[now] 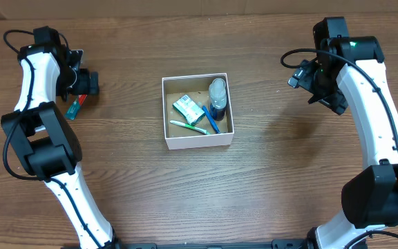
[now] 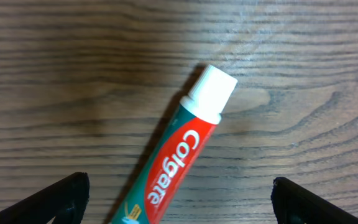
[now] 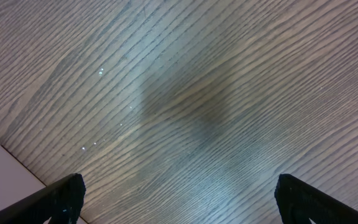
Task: Pack container
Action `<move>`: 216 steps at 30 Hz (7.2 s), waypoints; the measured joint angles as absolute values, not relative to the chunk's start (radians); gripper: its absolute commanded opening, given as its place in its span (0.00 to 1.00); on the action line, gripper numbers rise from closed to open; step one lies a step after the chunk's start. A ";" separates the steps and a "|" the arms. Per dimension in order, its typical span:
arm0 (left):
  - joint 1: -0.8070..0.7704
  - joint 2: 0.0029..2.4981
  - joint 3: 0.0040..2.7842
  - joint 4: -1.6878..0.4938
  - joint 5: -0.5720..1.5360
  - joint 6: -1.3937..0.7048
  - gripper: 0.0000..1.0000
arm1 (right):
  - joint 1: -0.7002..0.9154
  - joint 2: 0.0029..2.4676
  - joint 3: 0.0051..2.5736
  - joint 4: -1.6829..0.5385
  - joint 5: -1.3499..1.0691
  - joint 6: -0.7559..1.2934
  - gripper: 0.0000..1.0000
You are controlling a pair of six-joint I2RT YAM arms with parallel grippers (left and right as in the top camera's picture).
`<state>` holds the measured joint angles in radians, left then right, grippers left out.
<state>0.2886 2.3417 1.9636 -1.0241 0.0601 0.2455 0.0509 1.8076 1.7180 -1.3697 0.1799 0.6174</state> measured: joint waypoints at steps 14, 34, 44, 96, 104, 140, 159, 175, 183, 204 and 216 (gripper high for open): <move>0.289 2.342 1.872 -0.935 0.085 0.251 0.40 | 0.051 1.808 1.718 -1.370 0.180 0.617 1.00; 0.288 2.361 2.022 -1.277 0.247 0.076 0.04 | 0.051 1.808 1.718 -1.369 0.180 0.617 1.00; 0.191 2.357 2.634 -1.637 0.381 0.098 0.04 | 0.051 1.808 1.718 -1.370 0.180 0.617 1.00; -0.531 1.931 1.766 -1.351 0.115 0.946 0.04 | 0.051 1.808 1.718 -1.369 0.180 0.617 1.00; -0.531 1.931 1.657 -1.190 0.115 0.988 0.04 | 0.051 1.808 1.718 -1.370 0.180 0.617 1.00; -0.538 1.926 1.640 -1.163 0.115 0.975 0.38 | 0.051 1.808 1.718 -1.369 0.179 0.617 1.00; -0.384 1.591 1.757 -1.423 -0.139 -0.002 1.00 | 0.051 1.808 1.718 -1.370 0.180 0.617 1.00; -0.385 0.820 1.553 -1.547 -0.195 -0.286 1.00 | 0.051 1.808 1.718 -1.370 0.179 0.617 1.00; -0.385 0.436 1.163 -1.346 0.038 -0.384 1.00 | 0.051 1.808 1.718 -1.370 0.179 0.617 1.00; -0.335 0.362 0.742 -0.604 0.161 0.093 1.00 | 0.051 1.808 1.717 -1.369 0.179 0.617 1.00; -0.063 0.164 0.320 -0.147 0.379 0.142 1.00 | 0.051 1.808 1.717 -1.370 0.179 0.617 1.00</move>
